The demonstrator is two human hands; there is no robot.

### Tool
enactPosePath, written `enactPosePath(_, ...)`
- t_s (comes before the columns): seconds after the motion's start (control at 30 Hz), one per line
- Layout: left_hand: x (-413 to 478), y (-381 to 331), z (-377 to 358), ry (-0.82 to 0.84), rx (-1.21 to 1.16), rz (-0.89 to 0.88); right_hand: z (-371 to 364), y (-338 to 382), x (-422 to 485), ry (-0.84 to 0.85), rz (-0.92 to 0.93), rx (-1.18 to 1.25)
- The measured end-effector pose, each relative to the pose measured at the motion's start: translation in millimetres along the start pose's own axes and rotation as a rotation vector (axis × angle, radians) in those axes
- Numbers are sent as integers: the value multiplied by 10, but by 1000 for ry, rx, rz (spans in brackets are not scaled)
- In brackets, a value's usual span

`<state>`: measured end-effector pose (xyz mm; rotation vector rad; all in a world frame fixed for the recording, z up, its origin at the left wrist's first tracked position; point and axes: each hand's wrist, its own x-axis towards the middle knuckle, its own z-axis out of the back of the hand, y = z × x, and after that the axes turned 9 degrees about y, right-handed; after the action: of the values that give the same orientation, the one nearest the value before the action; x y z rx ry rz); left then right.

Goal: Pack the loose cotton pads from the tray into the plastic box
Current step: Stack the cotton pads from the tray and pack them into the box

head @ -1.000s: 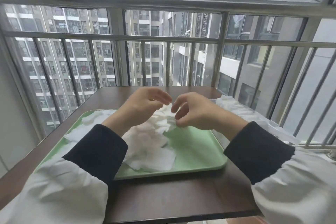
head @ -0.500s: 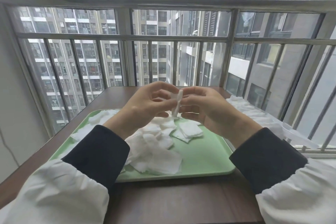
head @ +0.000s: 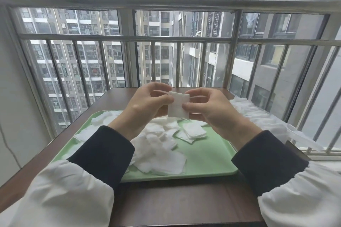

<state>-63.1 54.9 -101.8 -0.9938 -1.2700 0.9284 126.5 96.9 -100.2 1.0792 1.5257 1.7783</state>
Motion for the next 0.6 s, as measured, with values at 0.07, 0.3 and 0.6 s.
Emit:
enactPosePath(0.07,-20,7,-14,58,-42,45,-16,5,-9,9,26,17)
enactPosePath(0.3,8,69,-10,-111,51,75,25,-75,31,-89,24,-803)
enactPosePath(0.6,4,46,5,-154,105,72,82,-145,-19,255,-244,-1262)
